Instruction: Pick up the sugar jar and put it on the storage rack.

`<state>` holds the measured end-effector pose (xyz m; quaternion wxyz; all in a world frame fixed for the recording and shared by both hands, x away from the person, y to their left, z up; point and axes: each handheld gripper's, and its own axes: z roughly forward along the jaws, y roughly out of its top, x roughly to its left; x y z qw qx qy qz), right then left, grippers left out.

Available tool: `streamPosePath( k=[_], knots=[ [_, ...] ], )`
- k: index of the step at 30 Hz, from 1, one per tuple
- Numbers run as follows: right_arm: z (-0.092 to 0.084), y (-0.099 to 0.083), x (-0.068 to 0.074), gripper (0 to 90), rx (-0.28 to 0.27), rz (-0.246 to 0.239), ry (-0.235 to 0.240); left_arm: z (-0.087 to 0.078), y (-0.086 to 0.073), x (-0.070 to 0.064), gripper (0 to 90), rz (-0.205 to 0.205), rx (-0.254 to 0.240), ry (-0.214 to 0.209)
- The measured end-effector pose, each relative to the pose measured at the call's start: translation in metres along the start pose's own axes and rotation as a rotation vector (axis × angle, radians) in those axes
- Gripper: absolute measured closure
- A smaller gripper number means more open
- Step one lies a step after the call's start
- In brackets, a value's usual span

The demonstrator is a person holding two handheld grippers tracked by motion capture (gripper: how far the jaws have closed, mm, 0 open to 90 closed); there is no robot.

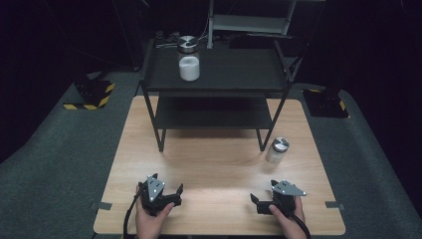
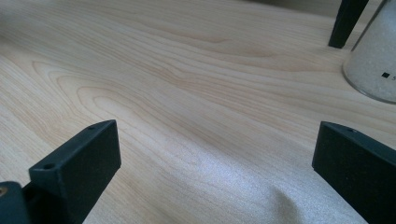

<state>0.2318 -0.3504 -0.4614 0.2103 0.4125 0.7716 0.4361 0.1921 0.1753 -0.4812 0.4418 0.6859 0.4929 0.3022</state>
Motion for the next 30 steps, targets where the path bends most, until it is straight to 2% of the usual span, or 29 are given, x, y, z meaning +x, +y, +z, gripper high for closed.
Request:
streamPosePath(
  k=[9, 19, 28, 30],
  knots=[
    [-0.009, 0.003, -0.002, 0.9, -0.034, 0.013, 0.003, 0.0, -0.001, -0.001, 0.6, 0.011, -0.004, 0.002],
    [-0.023, 0.017, -0.002, 0.6, -0.108, 0.002, -0.005, -0.001, -0.001, -0.003, 0.6, 0.017, -0.004, 0.008],
    [-0.025, 0.03, -0.006, 0.6, -0.143, 0.005, -0.045, -0.001, -0.001, -0.002, 0.6, 0.015, -0.003, 0.004],
    [-0.024, 0.033, -0.008, 0.7, -0.148, 0.016, -0.075, -0.001, -0.001, -0.001, 0.6, 0.006, -0.006, 0.005]
  ],
)
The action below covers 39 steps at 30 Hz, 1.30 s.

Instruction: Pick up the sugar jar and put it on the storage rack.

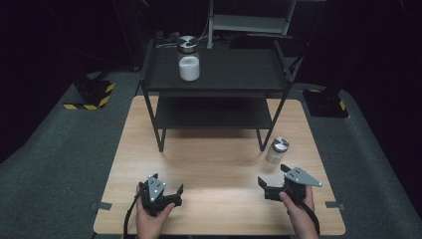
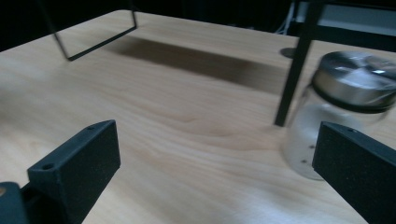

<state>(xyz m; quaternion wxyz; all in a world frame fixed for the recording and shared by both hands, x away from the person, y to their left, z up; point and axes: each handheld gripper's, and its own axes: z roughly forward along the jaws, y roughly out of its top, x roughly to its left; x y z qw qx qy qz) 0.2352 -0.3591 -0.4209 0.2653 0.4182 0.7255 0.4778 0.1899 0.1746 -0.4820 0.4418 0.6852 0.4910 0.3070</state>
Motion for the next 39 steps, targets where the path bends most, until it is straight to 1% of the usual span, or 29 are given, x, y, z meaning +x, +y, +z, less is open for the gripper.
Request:
streamPosePath(
  k=[3, 4, 5, 6, 7, 8, 9, 11, 13, 14, 16, 24, 28, 29, 30, 31, 33, 36, 37, 38, 39],
  knots=[
    [0.003, 0.002, -0.003, 0.8, -0.004, 0.014, -0.036, 0.0, 0.0, 0.0, 0.6, 0.001, 0.001, -0.002],
    [0.005, 0.002, -0.005, 0.6, -0.006, 0.031, -0.053, 0.0, 0.0, 0.0, 0.6, 0.001, 0.001, -0.002],
    [0.005, 0.002, -0.005, 0.6, -0.006, 0.031, -0.053, 0.0, 0.0, 0.0, 0.6, 0.002, 0.002, -0.003],
    [0.008, 0.002, -0.007, 0.6, -0.012, 0.048, -0.084, 0.0, 0.0, 0.0, 0.6, 0.002, 0.002, -0.002],
    [0.008, 0.002, -0.007, 0.6, -0.012, 0.048, -0.084, 0.0, 0.0, 0.0, 0.6, 0.002, 0.002, -0.002],
    [0.011, 0.002, -0.007, 0.7, -0.011, 0.049, -0.104, 0.0, 0.0, 0.0, 0.6, 0.0, 0.002, -0.002],
    [0.015, 0.002, -0.01, 0.8, -0.009, 0.075, -0.129, 0.0, 0.0, 0.001, 0.6, -0.004, 0.002, -0.003],
    [0.02, 0.002, -0.011, 0.8, -0.003, 0.077, -0.156, 0.0, 0.0, 0.001, 0.6, -0.007, -0.001, -0.004],
    [0.022, 0.001, -0.013, 0.8, -0.006, 0.08, -0.165, 0.0, 0.0, 0.001, 0.6, -0.007, -0.001, -0.005],
    [0.027, 0.001, -0.016, 0.7, -0.005, 0.09, -0.175, 0.0, 0.0, 0.001, 0.6, -0.007, 0.0, -0.004],
    [0.032, 0.0, -0.017, 0.7, 0.002, 0.074, -0.196, 0.0, 0.0, 0.001, 0.6, -0.007, 0.0, -0.004],
    [0.054, -0.004, -0.026, 0.9, 0.012, 0.101, -0.242, 0.0, 0.0, 0.001, 0.6, -0.006, -0.001, -0.006],
    [0.06, -0.005, -0.03, 0.9, 0.023, 0.116, -0.239, 0.0, 0.0, 0.001, 0.6, -0.007, 0.0, -0.007],
    [0.065, -0.007, -0.031, 1.4, 0.027, 0.12, -0.24, 0.0, 0.0, 0.002, 0.6, -0.008, 0.001, -0.007],
    [0.067, -0.008, -0.032, 2.1, 0.026, 0.116, -0.244, 0.0, 0.0, 0.002, 0.6, -0.01, 0.003, -0.007],
    [0.069, -0.009, -0.033, 2.4, 0.025, 0.125, -0.243, 0.0, 0.0, 0.002, 0.6, -0.012, 0.003, -0.007],
    [0.071, -0.009, -0.033, 3.0, 0.021, 0.121, -0.246, 0.0, 0.0, 0.002, 0.6, -0.012, 0.002, -0.007],
    [0.08, -0.011, -0.034, 6.1, 0.014, 0.122, -0.258, 0.0, 0.0, 0.001, 0.6, -0.007, -0.002, -0.007],
    [0.08, -0.011, -0.034, 6.1, 0.014, 0.122, -0.258, 0.0, 0.0, 0.001, 0.6, -0.007, -0.002, -0.007],
    [0.083, -0.011, -0.035, 12.2, 0.007, 0.125, -0.267, 0.0, 0.0, 0.001, 0.6, -0.008, -0.002, -0.007],
    [0.085, -0.011, -0.034, 14.2, 0.004, 0.122, -0.274, 0.0, 0.0, 0.002, 0.6, -0.007, -0.001, -0.008]
  ],
)
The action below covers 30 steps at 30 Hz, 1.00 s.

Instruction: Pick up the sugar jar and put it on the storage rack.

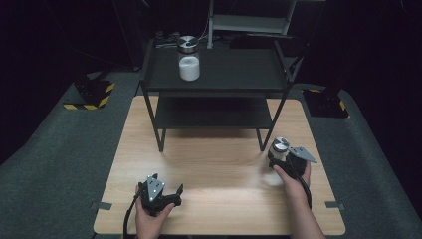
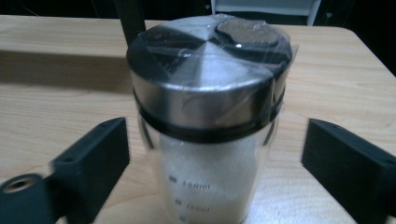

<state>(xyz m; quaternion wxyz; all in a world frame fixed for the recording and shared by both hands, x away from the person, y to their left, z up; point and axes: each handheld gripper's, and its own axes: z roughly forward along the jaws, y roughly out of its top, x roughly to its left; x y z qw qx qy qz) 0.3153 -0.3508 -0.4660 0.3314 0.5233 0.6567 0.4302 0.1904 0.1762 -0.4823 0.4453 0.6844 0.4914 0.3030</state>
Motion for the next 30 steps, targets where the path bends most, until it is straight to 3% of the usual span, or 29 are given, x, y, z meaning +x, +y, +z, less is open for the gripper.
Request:
streamPosePath(
  k=[4, 11, 17, 20, 30],
  knots=[
    [0.004, -0.001, 0.0, 16.7, 0.003, -0.001, -0.006, 0.0, 0.0, 0.0, 0.6, 0.0, 0.002, 0.0],
    [0.01, -0.008, 0.004, 29.9, -0.006, -0.015, -0.001, 0.0, 0.0, 0.0, 0.6, 0.004, -0.002, -0.003],
    [0.009, -0.009, 0.006, 30.6, -0.012, -0.024, -0.003, 0.0, 0.0, 0.0, 0.6, 0.003, 0.002, -0.003],
    [0.005, -0.009, 0.011, 30.6, -0.015, -0.051, -0.009, 0.0, 0.0, 0.0, 0.6, 0.002, 0.0, -0.003],
    [-0.018, -0.017, 0.022, 30.6, -0.041, -0.057, 0.036, 0.0, 0.002, 0.001, 0.6, 0.01, 0.012, -0.012]
  ],
)
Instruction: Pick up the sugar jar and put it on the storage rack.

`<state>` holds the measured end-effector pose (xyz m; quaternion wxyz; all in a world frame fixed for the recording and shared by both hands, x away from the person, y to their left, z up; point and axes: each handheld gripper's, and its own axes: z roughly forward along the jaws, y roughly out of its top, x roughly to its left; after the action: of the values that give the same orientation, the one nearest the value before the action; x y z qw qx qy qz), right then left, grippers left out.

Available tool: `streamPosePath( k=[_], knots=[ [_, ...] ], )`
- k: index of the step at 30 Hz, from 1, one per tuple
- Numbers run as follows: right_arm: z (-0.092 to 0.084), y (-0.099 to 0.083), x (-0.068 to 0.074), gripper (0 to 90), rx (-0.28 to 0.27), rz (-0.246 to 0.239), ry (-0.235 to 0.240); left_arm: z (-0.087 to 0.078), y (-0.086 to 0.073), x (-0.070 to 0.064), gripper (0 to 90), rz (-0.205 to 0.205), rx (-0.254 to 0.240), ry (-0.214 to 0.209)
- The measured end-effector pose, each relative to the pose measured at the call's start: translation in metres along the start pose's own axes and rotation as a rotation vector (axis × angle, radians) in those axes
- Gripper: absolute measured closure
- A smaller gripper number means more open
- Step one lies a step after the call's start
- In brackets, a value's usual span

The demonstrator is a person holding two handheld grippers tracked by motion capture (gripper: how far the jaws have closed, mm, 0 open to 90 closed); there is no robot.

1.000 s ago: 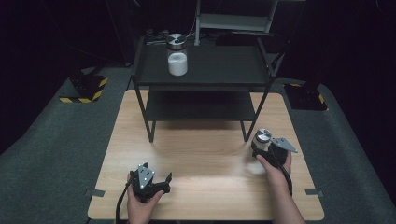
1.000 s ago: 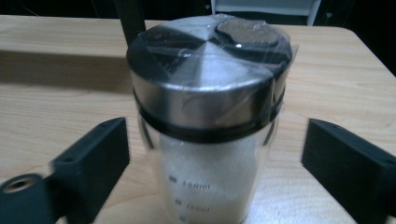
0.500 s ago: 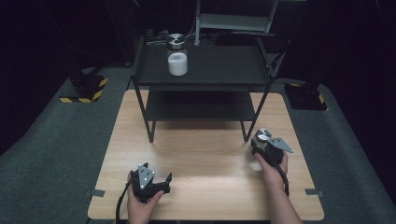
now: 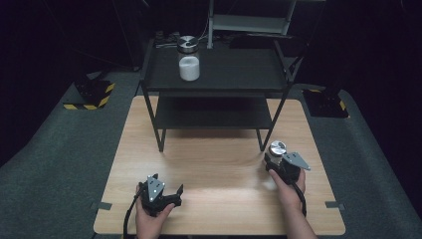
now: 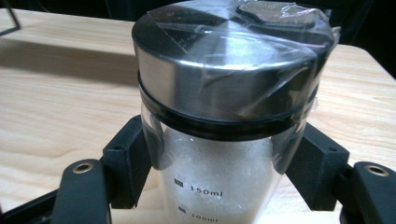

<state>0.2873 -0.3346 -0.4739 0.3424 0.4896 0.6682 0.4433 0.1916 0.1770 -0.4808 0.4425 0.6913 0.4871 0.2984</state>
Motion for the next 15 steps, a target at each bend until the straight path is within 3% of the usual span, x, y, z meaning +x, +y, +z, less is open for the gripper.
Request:
streamPosePath(
  k=[15],
  knots=[
    [-0.034, -0.002, 0.017, 30.6, -0.076, 0.009, 0.041, -0.001, 0.002, 0.001, 0.6, 0.006, 0.018, -0.008]
  ],
)
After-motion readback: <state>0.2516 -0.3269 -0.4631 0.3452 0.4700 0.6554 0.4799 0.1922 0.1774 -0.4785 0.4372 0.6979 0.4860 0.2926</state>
